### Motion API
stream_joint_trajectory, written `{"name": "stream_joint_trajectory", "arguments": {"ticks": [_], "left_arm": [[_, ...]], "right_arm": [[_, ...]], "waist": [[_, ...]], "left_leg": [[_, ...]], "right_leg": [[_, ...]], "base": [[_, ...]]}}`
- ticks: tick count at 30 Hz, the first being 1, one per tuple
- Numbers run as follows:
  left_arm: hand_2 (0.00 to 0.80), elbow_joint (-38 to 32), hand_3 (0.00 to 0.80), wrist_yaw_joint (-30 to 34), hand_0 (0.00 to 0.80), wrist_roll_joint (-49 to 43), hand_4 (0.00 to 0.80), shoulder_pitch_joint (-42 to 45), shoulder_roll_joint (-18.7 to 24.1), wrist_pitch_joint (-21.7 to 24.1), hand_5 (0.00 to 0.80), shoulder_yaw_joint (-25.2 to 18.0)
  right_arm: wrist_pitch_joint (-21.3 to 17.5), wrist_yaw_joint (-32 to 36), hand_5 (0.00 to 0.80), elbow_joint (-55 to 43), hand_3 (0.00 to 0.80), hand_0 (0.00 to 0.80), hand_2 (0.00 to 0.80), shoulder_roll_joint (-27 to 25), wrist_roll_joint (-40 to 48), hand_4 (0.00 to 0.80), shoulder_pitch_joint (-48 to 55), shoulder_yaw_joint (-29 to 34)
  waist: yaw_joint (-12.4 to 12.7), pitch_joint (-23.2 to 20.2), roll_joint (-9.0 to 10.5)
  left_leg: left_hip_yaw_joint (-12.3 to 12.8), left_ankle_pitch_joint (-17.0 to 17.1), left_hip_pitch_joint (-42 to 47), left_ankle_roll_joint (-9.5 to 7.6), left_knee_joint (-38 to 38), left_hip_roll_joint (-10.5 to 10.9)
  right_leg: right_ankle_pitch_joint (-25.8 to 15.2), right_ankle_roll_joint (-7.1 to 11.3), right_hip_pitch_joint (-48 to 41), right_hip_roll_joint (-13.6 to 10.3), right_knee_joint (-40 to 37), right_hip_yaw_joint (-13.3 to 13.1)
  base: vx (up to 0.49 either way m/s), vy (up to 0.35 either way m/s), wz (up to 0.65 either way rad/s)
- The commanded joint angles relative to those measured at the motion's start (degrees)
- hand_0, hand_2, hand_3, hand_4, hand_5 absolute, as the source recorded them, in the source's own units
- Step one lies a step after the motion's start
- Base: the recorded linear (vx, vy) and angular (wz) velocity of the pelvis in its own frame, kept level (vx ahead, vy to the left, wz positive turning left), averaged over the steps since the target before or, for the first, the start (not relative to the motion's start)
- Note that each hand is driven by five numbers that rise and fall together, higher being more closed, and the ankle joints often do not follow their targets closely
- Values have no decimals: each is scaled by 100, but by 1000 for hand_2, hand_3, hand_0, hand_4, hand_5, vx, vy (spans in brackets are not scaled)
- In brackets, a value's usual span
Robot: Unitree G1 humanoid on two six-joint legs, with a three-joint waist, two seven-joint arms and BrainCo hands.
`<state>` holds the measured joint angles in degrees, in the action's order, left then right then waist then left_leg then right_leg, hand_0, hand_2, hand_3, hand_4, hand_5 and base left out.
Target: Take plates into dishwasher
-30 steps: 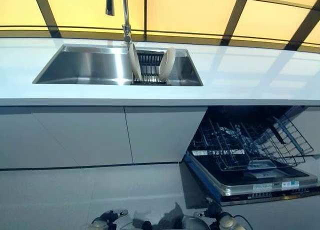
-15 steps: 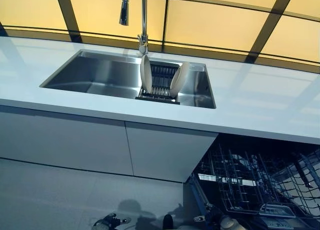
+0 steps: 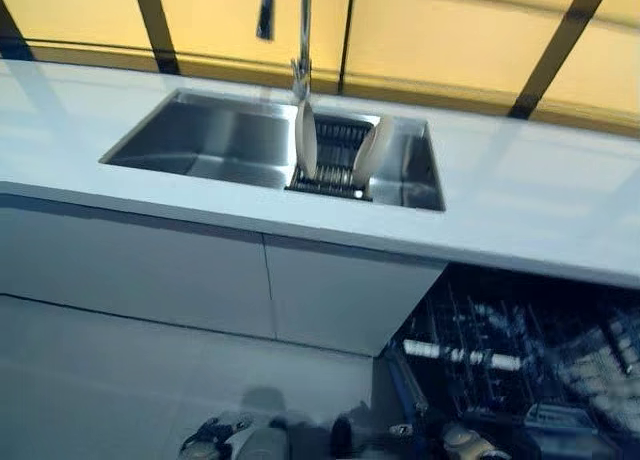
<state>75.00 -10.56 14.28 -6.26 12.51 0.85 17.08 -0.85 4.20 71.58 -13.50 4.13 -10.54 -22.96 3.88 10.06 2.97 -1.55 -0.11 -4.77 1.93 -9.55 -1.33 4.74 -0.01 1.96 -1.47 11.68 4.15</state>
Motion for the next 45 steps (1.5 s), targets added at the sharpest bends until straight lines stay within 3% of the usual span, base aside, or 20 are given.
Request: {"name": "stream_joint_trajectory", "arguments": {"ticks": [1, 5, 11, 13, 15, 16, 17, 19, 21, 22, 23, 24, 25, 26, 28, 30, 31, 32, 38, 45], "left_arm": [[0, -148, 0, 63, 0, -258, 0, -425, 298, 112, 0, 132], [0, -209, 0, 204, 0, -282, 0, -593, 538, 57, 0, 152], [0, -350, 0, 367, 0, -477, 0, -622, 684, -190, 0, 172], [0, -430, 0, 414, 0, -449, 0, -454, 792, -234, 0, 16], [0, -453, 0, 391, 0, -613, 0, -376, 879, -194, 0, -90], [0, -485, 0, 438, 0, -679, 0, -327, 975, -207, 0, -122], [0, -509, 0, 453, 0, -723, 0, -281, 1033, -218, 0, -137], [0, -494, 0, 519, 0, -766, 0, -200, 1100, -197, 0, -148], [0, -452, 0, 579, 0, -865, 0, -92, 1107, -132, 0, -214], [0, -417, 0, 575, 0, -860, 0, 8, 1119, -78, 0, -286], [0, -400, 0, 562, 0, -838, 0, 40, 1114, -55, 0, -310], [0, -321, 0, 535, 0, -759, 0, 123, 1081, 18, 0, -393], [0, -317, 0, 529, 0, -753, 0, 125, 1075, 21, 0, -398], [0, -326, 0, 476, 0, -636, 0, 134, 1036, 25, 0, -426], [0, -425, 0, 532, 0, -671, 0, 121, 1018, -64, 0, -485], [0, -362, 0, 519, 0, -597, 0, 201, 974, 12, 0, -507], [0, -270, 0, 534, 0, -433, 0, 213, 926, 55, 0, -580], [0, -194, 0, 648, 0, -515, 0, 224, 862, 63, 0, -644], [0, 166, 0, 689, 0, -624, 0, 187, 654, 162, 0, -408], [0, 217, 0, 627, 0, -487, 0, 321, 719, 286, 0, -194]], "right_arm": [[-382, 617, 0, -226, 0, 0, 0, -61, 82, 0, 145, -127], [-622, 1097, 0, -449, 0, 0, 0, -58, -24, 0, 68, -403], [-741, 1938, 0, -1680, 0, 0, 0, -301, 3, 0, -176, -727], [-313, 2701, 0, -3107, 0, 0, 0, -927, 293, 0, -299, -749], [-145, 3325, 0, -4014, 0, 0, 0, -1441, 730, 0, -290, -728], [204, 3669, 0, -4804, 0, 0, 0, -1794, 1225, 0, -235, -642], [282, 3949, 0, -5241, 0, 0, 0, -2037, 1685, 0, -236, -547], [573, 4202, 0, -6174, 0, 0, 0, -2367, 2582, 0, -230, -269], [714, 4315, 0, -6683, 0, 0, 0, -2497, 3456, 0, -293, 122], [607, 4280, 0, -6781, 0, 0, 0, -2441, 4193, 0, -415, 401], [664, 4266, 0, -6789, 0, 0, 0, -2392, 4334, 0, -471, 500], [671, 4045, 0, -6805, 0, 0, 0, -2210, 4958, 0, -723, 841], [738, 4050, 0, -6795, 0, 0, 0, -2193, 4966, 0, -757, 882], [539, 3609, 0, -6675, 0, 0, 0, -2123, 5410, 0, -1086, 1165], [539, 3356, 0, -6519, 0, 0, 0, -2050, 5731, 0, -1335, 1487], [540, 2810, 0, -6448, 0, 0, 0, -2036, 6149, 0, -1552, 1746], [557, 2547, 69, -6365, 69, 69, 69, -1958, 6231, 69, -1685, 1897], [497, 2279, 0, -6229, 0, 0, 0, -2027, 6380, 0, -1870, 2023], [526, 1660, 0, -5423, 0, 0, 0, -2595, 7141, 0, -2997, 2167], [437, -124, 0, -4078, 0, 0, 0, -3291, 6727, 0, -4338, 1940]], "waist": [[-37, -45, 82], [79, -124, 153], [218, -177, 525], [190, -179, 645], [151, -199, 678], [118, -246, 708], [75, -284, 729], [-51, -289, 555], [-170, -239, 398], [-226, -216, 384], [-239, -209, 391], [-286, -200, 408], [-294, -184, 403], [-336, -163, 408], [-363, -110, 403], [-363, -180, 434], [-347, -261, 427], [-316, -363, 432], [-198, -598, 450], [-66, -590, 417]], "left_leg": [[-59, 93, 283, -325, 422, 134], [46, 61, 90, -332, 371, 55], [131, -101, -331, -252, -104, -22], [197, -202, -390, -234, -305, -59], [245, -275, -399, -279, -358, -53], [271, -299, -405, -352, -326, 15], [308, -291, -368, -408, -253, 77], [306, -234, -129, -493, 52, 85], [265, -213, 160, -501, 281, 93], [276, -230, 382, -465, 420, 151], [276, -240, 454, -443, 453, 164], [244, -320, 672, -358, 521, 187], [237, -344, 711, -348, 522, 180], [246, -506, 868, -312, 495, 143], [230, -662, 880, -364, 351, 107], [206, -712, 918, -332, 260, 53], [231, -716, 1006, -290, 324, -4], [265, -690, 1124, -244, 457, -60], [405, -538, 1393, -81, 959, -205], [293, -453, 1484, -60, 1172, -160]], "right_leg": [[-747, 743, -120, -793, -59, 61], [-800, 785, -223, -875, -438, 127], [-963, 930, -481, -986, -929, 160], [-961, 966, -578, -1037, -953, 128], [-882, 973, -658, -1071, -846, 98], [-1020, 1001, -626, -1120, -568, 72], [-1268, 1018, -497, -1156, -260, 39], [-1733, 1005, 171, -1095, 896, -102], [-1766, 946, 672, -952, 1376, -92], [-1844, 944, 800, -975, 1098, 33], [-1851, 942, 799, -995, 880, 92], [-1791, 931, 799, -1015, -140, 273], [-1794, 935, 791, -1003, -270, 306], [-1909, 989, 971, -953, -895, 436], [-1767, 937, 1024, -921, -666, 218], [-1591, 887, 775, -853, -721, 167], [-1476, 884, 594, -821, -796, 225], [-1387, 887, 409, -811, -890, 292], [-1269, 969, -32, -855, -1204, 535], [-1275, 1071, 23, -990, -1075, 619]], "base": [[108, -44, 4], [54, -119, -18], [48, -139, -8], [97, -53, -2], [85, 42, -8], [80, 84, -3], [65, 110, 4], [90, 203, 0], [144, 173, -19], [149, 33, -22], [266, -121, -18], [191, -157, -2], [235, -288, -12], [99, -177, -7], [106, -159, 4], [122, -107, 19], [174, -79, 19], [174, -57, 14], [150, -12, 2], [76, 30, 2]]}}
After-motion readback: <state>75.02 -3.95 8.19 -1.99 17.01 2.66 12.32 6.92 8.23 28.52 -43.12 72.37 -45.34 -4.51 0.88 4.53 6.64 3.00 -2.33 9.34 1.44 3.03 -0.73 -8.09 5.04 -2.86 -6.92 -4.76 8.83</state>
